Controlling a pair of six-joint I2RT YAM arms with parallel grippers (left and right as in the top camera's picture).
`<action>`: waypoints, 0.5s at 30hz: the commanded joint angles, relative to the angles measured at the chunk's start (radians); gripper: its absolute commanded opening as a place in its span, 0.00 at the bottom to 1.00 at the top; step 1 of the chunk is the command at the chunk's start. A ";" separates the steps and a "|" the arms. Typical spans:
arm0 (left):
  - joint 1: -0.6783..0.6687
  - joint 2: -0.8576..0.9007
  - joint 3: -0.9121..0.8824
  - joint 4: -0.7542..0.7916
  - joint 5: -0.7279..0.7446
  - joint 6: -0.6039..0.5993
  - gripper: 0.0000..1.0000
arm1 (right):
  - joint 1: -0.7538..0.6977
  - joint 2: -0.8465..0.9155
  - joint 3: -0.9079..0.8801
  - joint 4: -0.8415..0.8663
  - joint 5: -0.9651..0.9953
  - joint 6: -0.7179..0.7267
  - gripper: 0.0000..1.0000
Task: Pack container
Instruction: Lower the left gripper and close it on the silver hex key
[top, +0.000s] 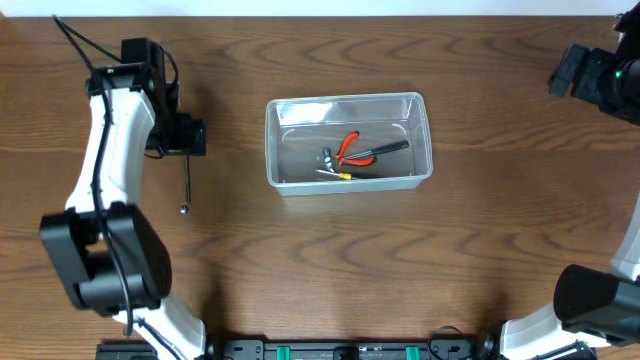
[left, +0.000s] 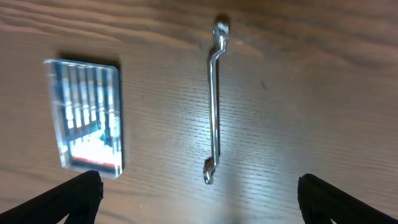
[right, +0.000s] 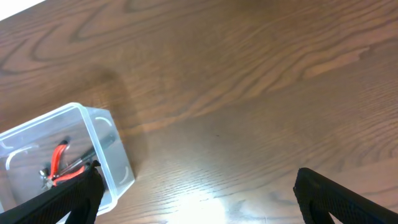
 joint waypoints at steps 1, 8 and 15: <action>0.033 0.054 -0.008 0.000 0.056 0.073 0.98 | -0.005 -0.002 -0.003 -0.003 0.012 -0.008 0.99; 0.081 0.122 -0.010 0.039 0.098 0.101 0.98 | -0.005 -0.002 -0.003 -0.006 0.014 -0.009 0.99; 0.084 0.146 -0.010 0.087 0.163 0.163 0.98 | -0.005 -0.002 -0.003 -0.004 0.048 -0.008 0.99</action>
